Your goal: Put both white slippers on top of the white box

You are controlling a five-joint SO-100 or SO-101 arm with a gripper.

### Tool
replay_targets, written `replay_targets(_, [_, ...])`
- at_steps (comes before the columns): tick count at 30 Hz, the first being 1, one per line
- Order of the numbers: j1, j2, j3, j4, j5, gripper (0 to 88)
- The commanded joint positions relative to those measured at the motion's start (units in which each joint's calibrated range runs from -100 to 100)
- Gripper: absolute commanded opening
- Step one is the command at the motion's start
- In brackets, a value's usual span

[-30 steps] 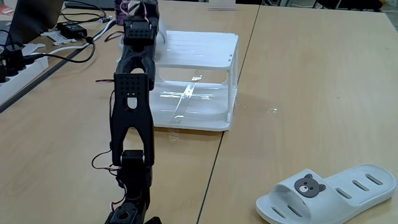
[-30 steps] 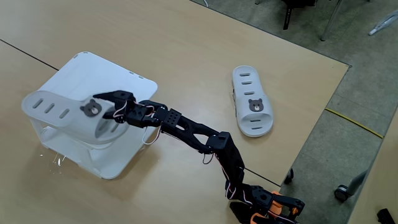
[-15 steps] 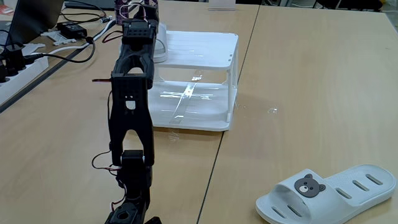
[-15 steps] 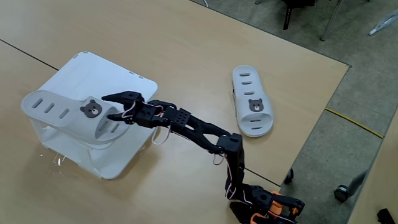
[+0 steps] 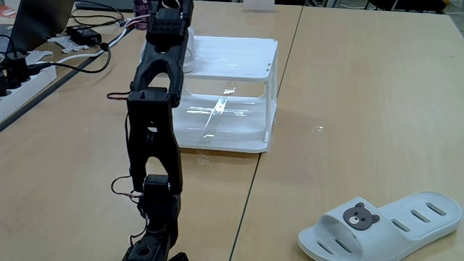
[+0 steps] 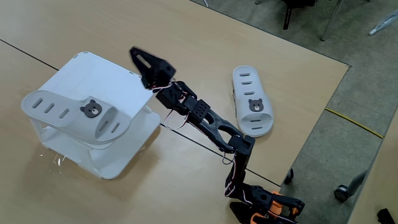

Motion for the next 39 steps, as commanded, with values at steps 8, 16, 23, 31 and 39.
replay_targets(8, [3.66,-30.5,55.72,-44.39,0.42,0.8])
replay_targets(16, [3.91,-50.52,102.45,-48.79,0.42,0.8])
replay_targets(23, [11.64,-29.07,115.26,-54.92,0.42,0.8])
replay_targets(31, [29.9,-0.97,118.33,-72.61,0.42,0.8])
replay_targets(39, [55.23,9.21,117.24,-73.9,0.42,0.8])
